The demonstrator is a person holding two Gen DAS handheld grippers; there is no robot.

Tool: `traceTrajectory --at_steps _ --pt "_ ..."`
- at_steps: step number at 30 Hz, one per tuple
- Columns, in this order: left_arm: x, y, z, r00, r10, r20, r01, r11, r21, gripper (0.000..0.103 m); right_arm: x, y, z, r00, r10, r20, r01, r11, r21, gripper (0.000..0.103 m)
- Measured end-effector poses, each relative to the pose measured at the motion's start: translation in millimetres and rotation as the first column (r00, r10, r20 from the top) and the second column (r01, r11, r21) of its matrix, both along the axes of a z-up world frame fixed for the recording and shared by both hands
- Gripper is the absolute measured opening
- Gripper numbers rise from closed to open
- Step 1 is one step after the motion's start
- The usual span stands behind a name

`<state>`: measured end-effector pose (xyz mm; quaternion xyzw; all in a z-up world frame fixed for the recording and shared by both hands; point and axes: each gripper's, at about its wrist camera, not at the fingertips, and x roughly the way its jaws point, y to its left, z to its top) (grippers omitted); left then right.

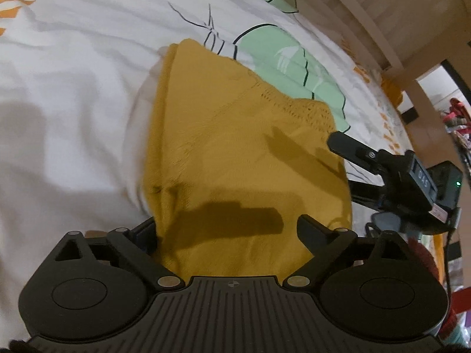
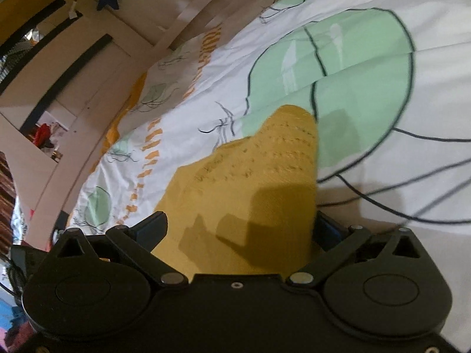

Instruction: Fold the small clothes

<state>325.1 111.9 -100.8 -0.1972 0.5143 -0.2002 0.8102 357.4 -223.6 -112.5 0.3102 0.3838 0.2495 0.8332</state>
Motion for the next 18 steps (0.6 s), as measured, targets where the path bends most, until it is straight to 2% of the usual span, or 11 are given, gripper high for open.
traceTrajectory --at_steps 3,6,9,11,14,18 --pt "0 -5 1 1.0 -0.012 0.008 0.012 1.0 0.012 0.095 10 5 -4 1.0 0.004 0.0 -0.004 1.0 0.021 0.103" --pt "-2 -5 2 1.0 -0.02 0.014 0.02 1.0 -0.009 0.093 15 5 -6 1.0 0.002 -0.001 -0.002 0.999 0.045 0.103" --pt "-4 -5 3 1.0 -0.021 0.014 0.021 1.0 -0.018 0.079 12 4 -5 1.0 0.023 0.006 -0.023 0.999 0.041 0.103" --pt "-6 -3 5 1.0 -0.017 0.008 0.018 1.0 -0.016 0.059 9 2 -5 0.999 0.039 0.011 -0.04 0.999 0.036 0.102" --pt "-6 2 4 1.0 0.005 -0.006 -0.005 1.0 -0.008 0.04 3 -2 -3 0.999 0.048 0.013 -0.048 0.998 0.04 0.102" --pt "-6 8 4 0.999 0.029 -0.023 -0.03 0.999 -0.03 0.033 1 -6 -3 0.999 0.042 0.01 -0.043 0.997 0.057 0.102"
